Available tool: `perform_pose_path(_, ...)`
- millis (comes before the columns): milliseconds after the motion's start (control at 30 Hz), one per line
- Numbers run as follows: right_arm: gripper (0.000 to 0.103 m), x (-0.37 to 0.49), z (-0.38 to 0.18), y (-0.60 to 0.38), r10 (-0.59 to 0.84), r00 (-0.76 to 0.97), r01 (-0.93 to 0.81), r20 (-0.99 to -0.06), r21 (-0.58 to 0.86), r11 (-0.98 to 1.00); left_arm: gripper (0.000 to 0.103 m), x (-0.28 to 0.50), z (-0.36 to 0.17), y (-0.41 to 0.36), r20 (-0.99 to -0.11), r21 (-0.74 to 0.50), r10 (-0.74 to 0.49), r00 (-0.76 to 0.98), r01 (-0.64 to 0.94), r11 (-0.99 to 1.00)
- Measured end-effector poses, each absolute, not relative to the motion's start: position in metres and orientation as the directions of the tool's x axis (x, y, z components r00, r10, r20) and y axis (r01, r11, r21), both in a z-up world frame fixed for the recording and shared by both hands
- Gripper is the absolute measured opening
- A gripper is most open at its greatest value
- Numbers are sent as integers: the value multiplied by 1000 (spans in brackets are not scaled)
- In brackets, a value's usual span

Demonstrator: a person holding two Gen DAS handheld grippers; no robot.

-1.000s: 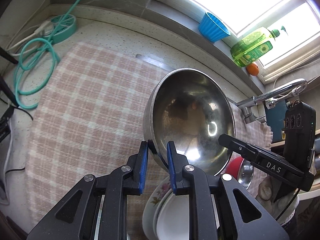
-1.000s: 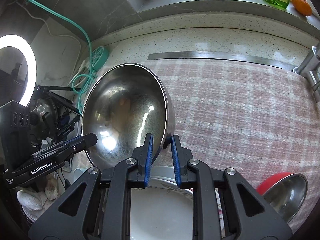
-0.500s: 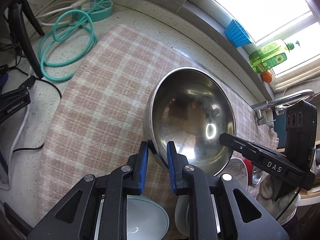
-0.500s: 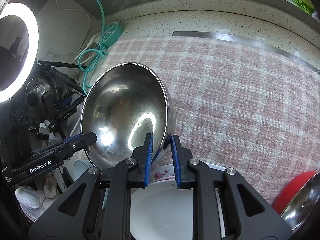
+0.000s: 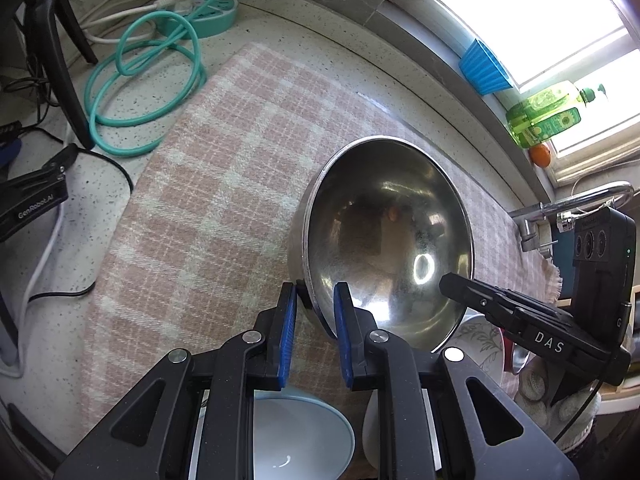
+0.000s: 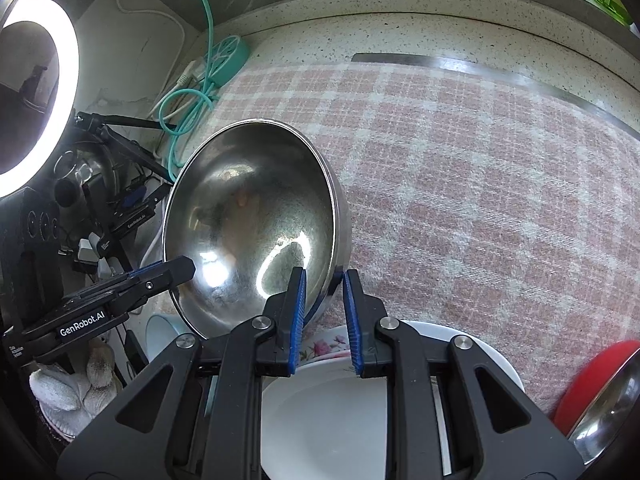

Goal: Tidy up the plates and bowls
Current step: 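Set the steel bowl down on the cloth and open the right gripper, then move the right gripper to the red-exterior steel bowl rim and close on it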

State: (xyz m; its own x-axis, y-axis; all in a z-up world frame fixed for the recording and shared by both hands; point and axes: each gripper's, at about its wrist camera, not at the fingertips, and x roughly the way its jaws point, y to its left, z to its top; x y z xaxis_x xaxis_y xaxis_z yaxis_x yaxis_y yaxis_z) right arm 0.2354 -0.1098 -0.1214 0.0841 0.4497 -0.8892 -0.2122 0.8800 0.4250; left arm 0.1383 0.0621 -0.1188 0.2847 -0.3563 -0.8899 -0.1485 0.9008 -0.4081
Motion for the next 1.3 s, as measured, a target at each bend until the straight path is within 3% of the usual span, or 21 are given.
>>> perform_pose_path(167, 25, 236, -115, -117, 446, 112, -214, -888, 417, 883, 17, 137, -116, 58, -898, -378, -328, 293, -133, 916)
perform_pose_path(233, 34, 236, -112, -121, 447, 124, -218, -886, 415, 883, 17, 137, -115, 58, -899, -372, -320, 298, -134, 919)
perform_pose_path(300, 57, 235, -108, -125, 442, 146, -216, -885, 408, 887, 18, 137, -113, 57, -901, -362, -310, 304, -133, 923)
perform_pose_path(367, 72, 236, -103, -131, 434, 175, -203, -883, 399, 894, 34, 138, -110, 57, -901, -360, -306, 308, -133, 924)
perform_pose_path(433, 80, 236, -98, -137, 434, 201, -191, -878, 400, 897, 50, 137, -106, 58, -899, -353, -294, 324, -138, 926)
perform_pose_path(500, 84, 237, -94, -142, 439, 213, -181, -873, 406, 896, 52, 138, -101, 57, -896, -342, -282, 343, -128, 931)
perform_pose_path(1200, 87, 188, -32, -227, 334, 431, -135, -838, 306, 942, 54, 121, -54, -4, -832, -318, -304, 464, 49, 947)
perform_pose_path(1300, 91, 178, -24, -246, 301, 465, -119, -833, 279, 953, 54, 117, -49, -20, -822, -318, -317, 472, 80, 945)
